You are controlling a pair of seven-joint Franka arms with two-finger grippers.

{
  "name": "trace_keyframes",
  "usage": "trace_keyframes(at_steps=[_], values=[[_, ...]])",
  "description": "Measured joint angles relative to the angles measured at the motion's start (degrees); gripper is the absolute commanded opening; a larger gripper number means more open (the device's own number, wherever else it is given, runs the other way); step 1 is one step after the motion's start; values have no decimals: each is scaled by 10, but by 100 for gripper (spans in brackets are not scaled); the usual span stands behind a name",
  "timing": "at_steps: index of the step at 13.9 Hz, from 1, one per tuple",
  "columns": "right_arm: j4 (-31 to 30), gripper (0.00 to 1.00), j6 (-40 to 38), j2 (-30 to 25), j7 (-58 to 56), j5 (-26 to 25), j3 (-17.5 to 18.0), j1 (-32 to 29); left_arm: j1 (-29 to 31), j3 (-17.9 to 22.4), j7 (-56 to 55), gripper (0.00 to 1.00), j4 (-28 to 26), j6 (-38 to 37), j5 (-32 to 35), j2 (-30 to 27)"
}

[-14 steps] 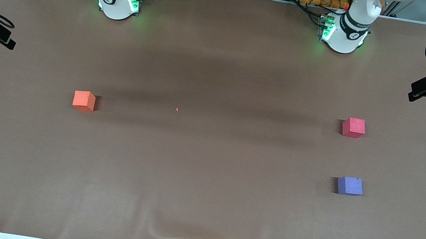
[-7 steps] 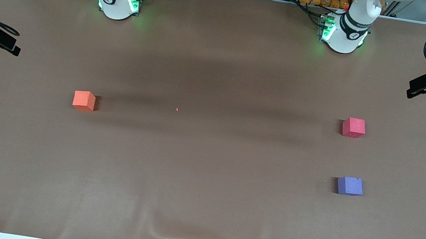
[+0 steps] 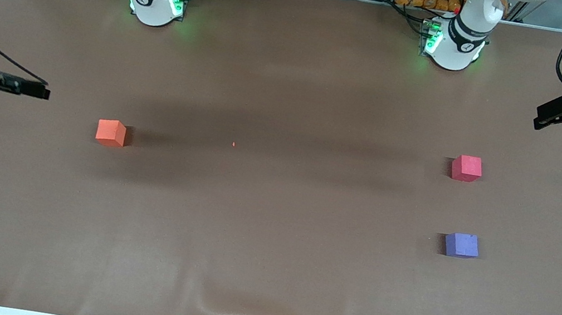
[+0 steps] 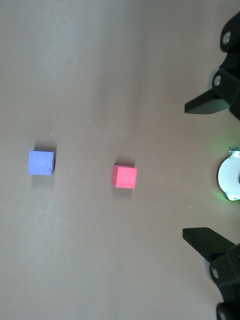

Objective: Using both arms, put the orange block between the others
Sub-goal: 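Reach the right gripper toward the orange cube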

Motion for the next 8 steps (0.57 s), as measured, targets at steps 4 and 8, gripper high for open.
trace_keyframes(at_steps=[4, 8], values=[[-2, 100, -31, 51, -3, -30, 4, 0, -1, -4, 0, 100, 1, 2, 0, 1], [0, 100, -28, 148, -3, -34, 4, 1, -1, -19, 0, 100, 0, 2, -1, 1]])
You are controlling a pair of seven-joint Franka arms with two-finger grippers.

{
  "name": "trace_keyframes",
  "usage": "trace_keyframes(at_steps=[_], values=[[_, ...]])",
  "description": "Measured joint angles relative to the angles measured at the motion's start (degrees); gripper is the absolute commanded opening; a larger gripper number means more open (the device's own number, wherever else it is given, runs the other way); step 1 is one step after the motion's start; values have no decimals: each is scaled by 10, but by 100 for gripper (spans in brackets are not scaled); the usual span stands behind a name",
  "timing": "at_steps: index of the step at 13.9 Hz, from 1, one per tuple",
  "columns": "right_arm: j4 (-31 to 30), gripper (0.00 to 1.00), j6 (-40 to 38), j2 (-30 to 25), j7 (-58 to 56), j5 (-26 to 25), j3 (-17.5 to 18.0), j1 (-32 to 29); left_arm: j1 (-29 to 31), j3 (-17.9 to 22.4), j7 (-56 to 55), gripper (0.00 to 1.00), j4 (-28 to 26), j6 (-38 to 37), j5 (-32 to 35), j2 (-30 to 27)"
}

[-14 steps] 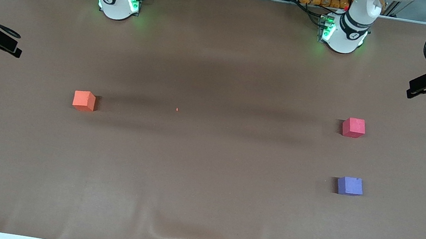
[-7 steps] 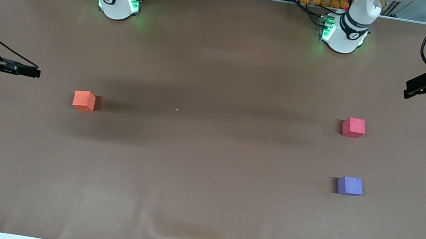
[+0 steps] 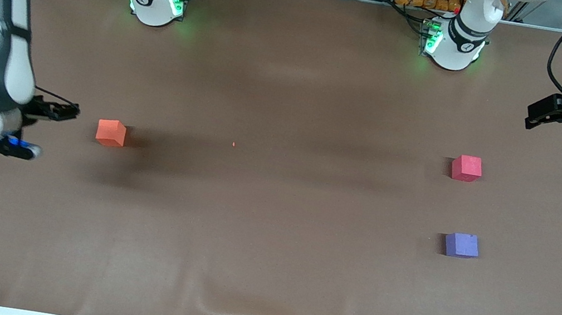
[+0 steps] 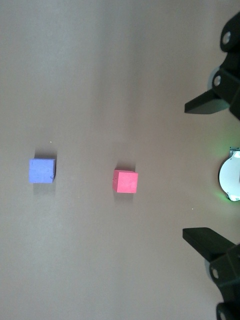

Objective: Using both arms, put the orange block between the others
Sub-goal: 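Reach the right gripper toward the orange cube, then lower the right gripper over the orange cube and close on it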

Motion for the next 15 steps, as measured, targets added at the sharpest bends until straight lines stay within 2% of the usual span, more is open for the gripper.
trace_keyframes(at_steps=[5, 7, 11, 15], values=[[10, 100, 35, 71, 0, 0, 4, 19, 0, -2, 0, 100, 0, 6, 0, 1], [17, 100, 69, 74, 0, 0, 4, 37, 1, -2, 0, 100, 0, 7, 0, 2], [29, 100, 77, 74, -1, 15, 5, 60, 1, -2, 0, 100, 0, 14, 0, 8], [4, 100, 88, 75, -29, 17, 5, 61, 1, -2, 0, 100, 0, 18, 0, 12]])
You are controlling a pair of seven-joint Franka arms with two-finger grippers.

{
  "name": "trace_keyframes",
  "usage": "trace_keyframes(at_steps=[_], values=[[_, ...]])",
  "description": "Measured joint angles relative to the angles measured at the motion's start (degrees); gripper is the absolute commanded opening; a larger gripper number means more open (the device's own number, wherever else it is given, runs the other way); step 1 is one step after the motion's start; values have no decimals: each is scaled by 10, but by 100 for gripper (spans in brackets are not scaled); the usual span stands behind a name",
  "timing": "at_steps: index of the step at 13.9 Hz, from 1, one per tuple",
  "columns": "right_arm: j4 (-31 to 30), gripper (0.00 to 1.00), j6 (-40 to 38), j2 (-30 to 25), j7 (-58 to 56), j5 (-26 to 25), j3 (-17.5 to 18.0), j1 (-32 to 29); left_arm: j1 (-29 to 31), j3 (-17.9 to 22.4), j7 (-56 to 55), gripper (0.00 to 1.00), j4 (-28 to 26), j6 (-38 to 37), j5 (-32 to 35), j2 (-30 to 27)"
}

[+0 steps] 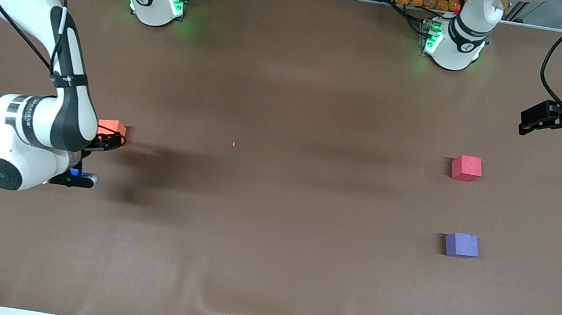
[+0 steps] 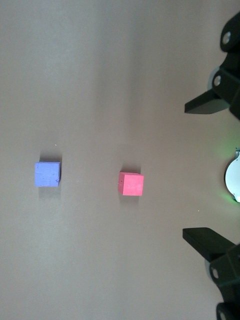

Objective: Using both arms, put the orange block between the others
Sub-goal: 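Lower the right gripper over the orange cube and close on it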

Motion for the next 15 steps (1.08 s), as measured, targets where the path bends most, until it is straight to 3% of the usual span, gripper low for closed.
trace_keyframes(at_steps=[7, 12, 15], values=[[-78, 100, 106, 5, -72, 1, 0, -5, 0, 0, 0, 100, 0, 4, 0, 5], [-70, 100, 106, 5, -72, 0, -2, -5, 0, 0, 0, 100, 0, 4, 0, 6], [-37, 100, 65, 2, -73, 0, -3, -7, 0, 0, 0, 100, 0, 4, 0, 6]])
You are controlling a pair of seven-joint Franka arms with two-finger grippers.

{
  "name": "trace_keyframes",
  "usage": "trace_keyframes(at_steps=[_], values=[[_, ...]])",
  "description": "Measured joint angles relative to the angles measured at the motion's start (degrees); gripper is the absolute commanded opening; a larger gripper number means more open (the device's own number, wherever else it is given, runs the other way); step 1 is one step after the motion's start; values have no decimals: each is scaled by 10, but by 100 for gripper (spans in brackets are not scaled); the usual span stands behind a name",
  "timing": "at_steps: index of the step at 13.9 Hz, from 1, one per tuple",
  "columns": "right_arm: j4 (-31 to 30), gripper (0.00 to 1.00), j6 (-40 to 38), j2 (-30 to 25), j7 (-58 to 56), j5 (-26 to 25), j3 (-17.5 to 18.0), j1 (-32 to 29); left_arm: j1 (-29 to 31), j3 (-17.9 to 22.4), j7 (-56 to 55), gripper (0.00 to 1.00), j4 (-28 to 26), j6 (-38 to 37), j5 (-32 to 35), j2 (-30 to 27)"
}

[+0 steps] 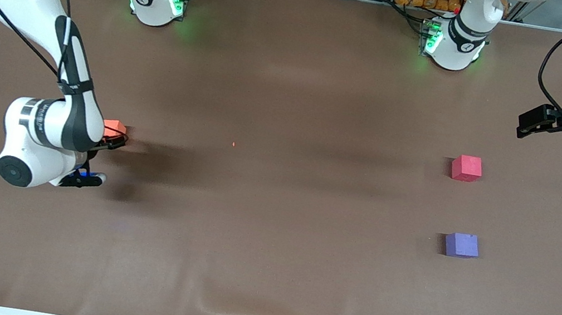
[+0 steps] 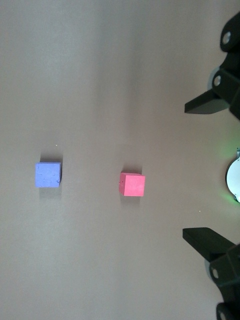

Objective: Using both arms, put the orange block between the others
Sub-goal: 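Lower the right gripper over the orange cube and close on it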

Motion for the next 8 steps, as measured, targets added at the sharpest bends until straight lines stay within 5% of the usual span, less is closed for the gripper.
trace_keyframes(at_steps=[8], values=[[-9, 100, -2, 26, 6, -51, -2, 5, 1, 0, 0, 100, 0, 0, 0, 0]])
